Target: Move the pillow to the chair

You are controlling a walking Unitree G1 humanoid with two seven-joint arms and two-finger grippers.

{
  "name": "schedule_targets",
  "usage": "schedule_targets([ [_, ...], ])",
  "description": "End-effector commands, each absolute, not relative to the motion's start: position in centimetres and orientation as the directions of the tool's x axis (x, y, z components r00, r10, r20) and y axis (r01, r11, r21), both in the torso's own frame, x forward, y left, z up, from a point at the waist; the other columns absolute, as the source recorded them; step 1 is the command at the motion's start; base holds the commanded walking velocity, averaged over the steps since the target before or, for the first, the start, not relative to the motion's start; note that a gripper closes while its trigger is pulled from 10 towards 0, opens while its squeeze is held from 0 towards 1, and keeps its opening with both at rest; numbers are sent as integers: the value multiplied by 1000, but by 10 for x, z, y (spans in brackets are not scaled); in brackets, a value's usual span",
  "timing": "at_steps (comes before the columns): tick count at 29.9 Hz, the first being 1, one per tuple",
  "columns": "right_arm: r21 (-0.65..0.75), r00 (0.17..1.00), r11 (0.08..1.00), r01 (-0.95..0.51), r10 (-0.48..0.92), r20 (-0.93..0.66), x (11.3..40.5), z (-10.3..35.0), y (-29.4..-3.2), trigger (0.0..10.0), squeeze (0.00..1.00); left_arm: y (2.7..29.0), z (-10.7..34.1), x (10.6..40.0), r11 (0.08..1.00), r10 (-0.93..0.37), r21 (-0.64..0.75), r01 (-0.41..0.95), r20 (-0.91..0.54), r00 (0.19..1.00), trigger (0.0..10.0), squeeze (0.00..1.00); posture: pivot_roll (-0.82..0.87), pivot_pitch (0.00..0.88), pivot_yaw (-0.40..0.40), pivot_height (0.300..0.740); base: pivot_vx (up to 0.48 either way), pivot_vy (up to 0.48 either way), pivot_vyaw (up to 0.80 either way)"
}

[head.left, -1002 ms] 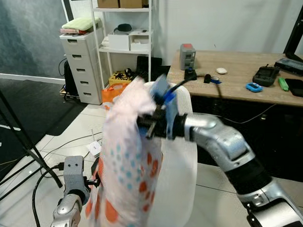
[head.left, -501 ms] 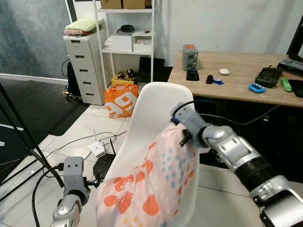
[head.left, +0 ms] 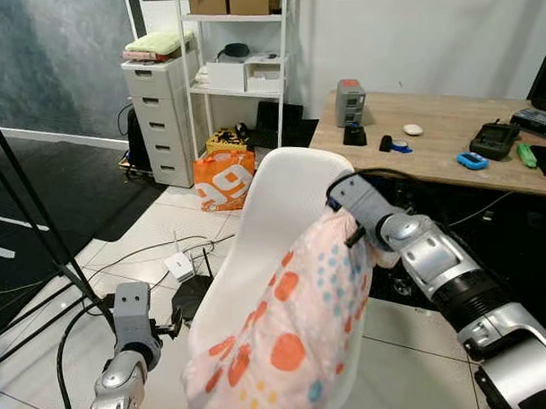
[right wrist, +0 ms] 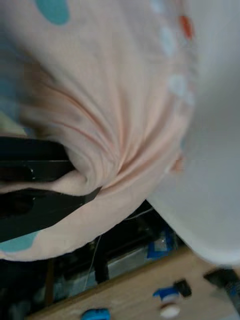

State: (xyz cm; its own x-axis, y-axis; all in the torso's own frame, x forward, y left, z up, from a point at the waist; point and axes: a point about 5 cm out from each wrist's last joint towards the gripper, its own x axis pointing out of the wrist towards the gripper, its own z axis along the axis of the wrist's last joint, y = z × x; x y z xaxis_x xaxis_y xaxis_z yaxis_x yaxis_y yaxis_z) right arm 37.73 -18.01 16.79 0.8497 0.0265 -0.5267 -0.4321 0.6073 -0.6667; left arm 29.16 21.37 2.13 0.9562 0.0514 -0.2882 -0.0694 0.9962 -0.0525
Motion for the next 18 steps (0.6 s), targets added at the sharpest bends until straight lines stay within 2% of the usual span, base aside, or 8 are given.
schedule_targets([
  [1,-687,835,547,-478,40,-549,375,162,-178,10000,0,216,20,290,996,52,-58,-73,-301,952,10000,0,-175,21,-28,670,0,0,0],
  [11,-696,811,494,-521,30,-585,373,158,-182,10000,0,215,31,295,984,-14,-176,-29,-237,972,10000,0,-175,15,-34,630,0,0,0],
  [14,-688,782,458,-563,26,-622,370,151,-185,10000,0,215,39,299,978,-85,-203,39,-221,972,10000,0,-177,13,-37,620,0,0,0],
  [18,-666,741,417,-618,26,-671,365,142,-186,10000,0,217,49,306,978,-180,-157,136,-316,931,10000,0,-175,12,-38,605,0,0,0],
])
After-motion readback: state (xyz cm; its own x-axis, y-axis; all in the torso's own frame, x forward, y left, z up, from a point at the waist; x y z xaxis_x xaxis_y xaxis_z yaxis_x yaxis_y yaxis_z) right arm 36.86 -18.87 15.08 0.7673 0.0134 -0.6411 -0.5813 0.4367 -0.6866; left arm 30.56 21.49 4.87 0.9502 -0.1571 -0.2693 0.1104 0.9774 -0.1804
